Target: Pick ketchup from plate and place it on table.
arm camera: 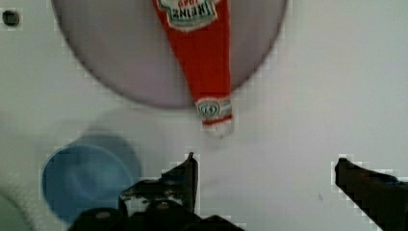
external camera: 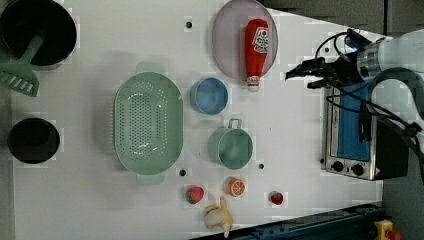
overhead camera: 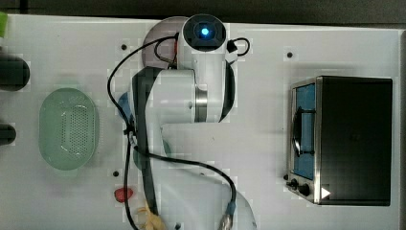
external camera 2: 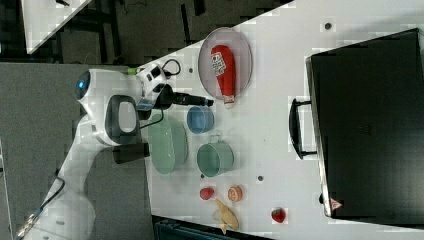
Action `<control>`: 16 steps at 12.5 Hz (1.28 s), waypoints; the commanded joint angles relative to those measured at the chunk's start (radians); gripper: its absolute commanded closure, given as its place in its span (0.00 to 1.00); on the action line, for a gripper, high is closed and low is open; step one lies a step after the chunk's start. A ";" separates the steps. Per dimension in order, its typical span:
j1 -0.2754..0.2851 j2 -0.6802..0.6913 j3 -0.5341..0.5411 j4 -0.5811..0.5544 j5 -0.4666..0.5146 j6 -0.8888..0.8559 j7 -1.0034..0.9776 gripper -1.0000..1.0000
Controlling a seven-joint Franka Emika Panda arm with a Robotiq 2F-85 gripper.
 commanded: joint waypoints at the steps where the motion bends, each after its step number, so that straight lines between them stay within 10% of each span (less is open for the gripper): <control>1: 0.019 0.065 0.011 0.056 -0.023 0.059 -0.099 0.00; 16: 0.054 0.390 0.005 0.203 -0.119 0.343 -0.101 0.00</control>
